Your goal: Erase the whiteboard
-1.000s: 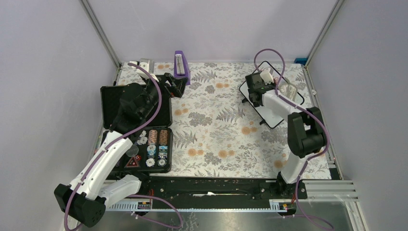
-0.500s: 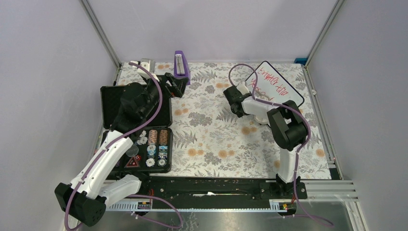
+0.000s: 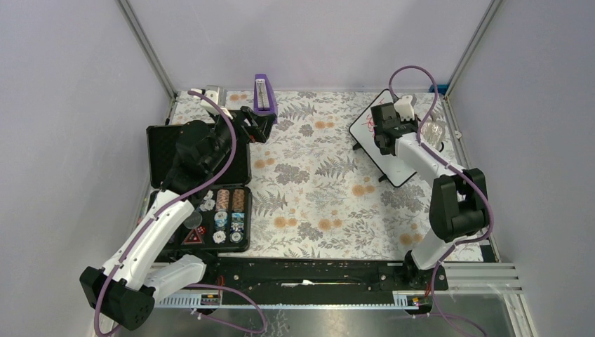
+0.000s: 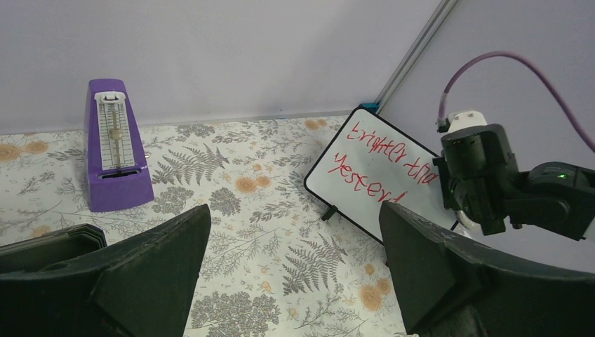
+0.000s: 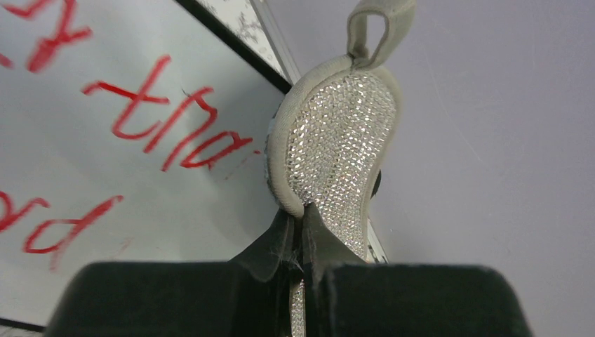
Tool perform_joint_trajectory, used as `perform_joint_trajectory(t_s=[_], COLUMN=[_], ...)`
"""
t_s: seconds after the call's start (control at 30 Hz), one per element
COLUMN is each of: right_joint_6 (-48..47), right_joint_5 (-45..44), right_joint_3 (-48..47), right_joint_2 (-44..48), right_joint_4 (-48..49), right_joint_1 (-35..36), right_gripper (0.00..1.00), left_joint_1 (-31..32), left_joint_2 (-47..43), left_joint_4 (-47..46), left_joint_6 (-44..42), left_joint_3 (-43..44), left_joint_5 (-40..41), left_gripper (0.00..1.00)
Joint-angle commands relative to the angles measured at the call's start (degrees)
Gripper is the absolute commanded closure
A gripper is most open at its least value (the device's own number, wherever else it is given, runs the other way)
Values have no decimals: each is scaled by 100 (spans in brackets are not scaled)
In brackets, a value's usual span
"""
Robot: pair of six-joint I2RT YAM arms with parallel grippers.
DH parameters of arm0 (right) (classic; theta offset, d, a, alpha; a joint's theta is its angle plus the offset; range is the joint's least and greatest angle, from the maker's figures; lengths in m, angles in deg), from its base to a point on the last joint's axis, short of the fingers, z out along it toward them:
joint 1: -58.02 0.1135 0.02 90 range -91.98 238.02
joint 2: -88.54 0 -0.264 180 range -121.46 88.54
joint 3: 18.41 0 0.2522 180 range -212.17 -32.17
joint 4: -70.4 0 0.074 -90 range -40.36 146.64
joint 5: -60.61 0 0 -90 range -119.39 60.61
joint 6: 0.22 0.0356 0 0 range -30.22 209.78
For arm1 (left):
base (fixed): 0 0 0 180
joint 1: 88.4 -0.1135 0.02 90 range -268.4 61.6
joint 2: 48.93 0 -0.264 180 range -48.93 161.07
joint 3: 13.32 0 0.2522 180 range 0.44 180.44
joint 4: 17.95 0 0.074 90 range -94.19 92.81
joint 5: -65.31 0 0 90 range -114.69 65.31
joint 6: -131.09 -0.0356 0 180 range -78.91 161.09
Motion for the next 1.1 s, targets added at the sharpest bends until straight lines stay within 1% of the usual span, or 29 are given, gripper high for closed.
perform_joint_trajectory(t_s=[0.0, 0.13, 0.27, 0.37, 0.5, 0.6, 0.67, 0.8, 0.9, 1.0, 1.07], right_joint_6=[430, 895, 1160, 1413, 1601, 1513, 1447, 1142, 936, 867, 948], right_joint_5=[-221, 109, 94, 245, 704, 1262, 1340, 746, 569, 447, 398], right_joint_3=[199, 173, 234, 194, 42, 60, 152, 303, 434, 629, 738], right_joint_2=[-269, -698, -1113, -1393, -1701, -1460, -1032, -222, 175, 229, 139], right_joint_4=[-316, -768, -975, -1096, -1154, -965, -883, -891, -892, -879, -902], right_joint_1=[95, 217, 874, 1324, 1633, 1646, 1642, 1547, 1177, 799, 775], right_gripper=[100, 100, 100, 100, 100, 100, 100, 100, 100, 100, 100], left_joint_1=[-26, -25, -26, -25, -25, -25, -25, -26, -25, -25, -25], left_joint_2=[-61, -70, -61, -56, -52, -52, -51, -60, -78, -74, -78], left_joint_4=[-243, -243, -243, -242, -242, -242, -242, -242, -242, -247, -245], left_joint_6=[63, 63, 71, 72, 63, 55, 54, 62, 71, 80, 80], left_joint_3=[159, 148, 150, 146, 150, 147, 145, 159, 158, 155, 151], left_joint_5=[-167, -157, -156, -160, -148, -140, -138, -161, -183, -178, -165], left_gripper=[1, 1, 1, 1, 1, 1, 1, 1, 1, 1, 1])
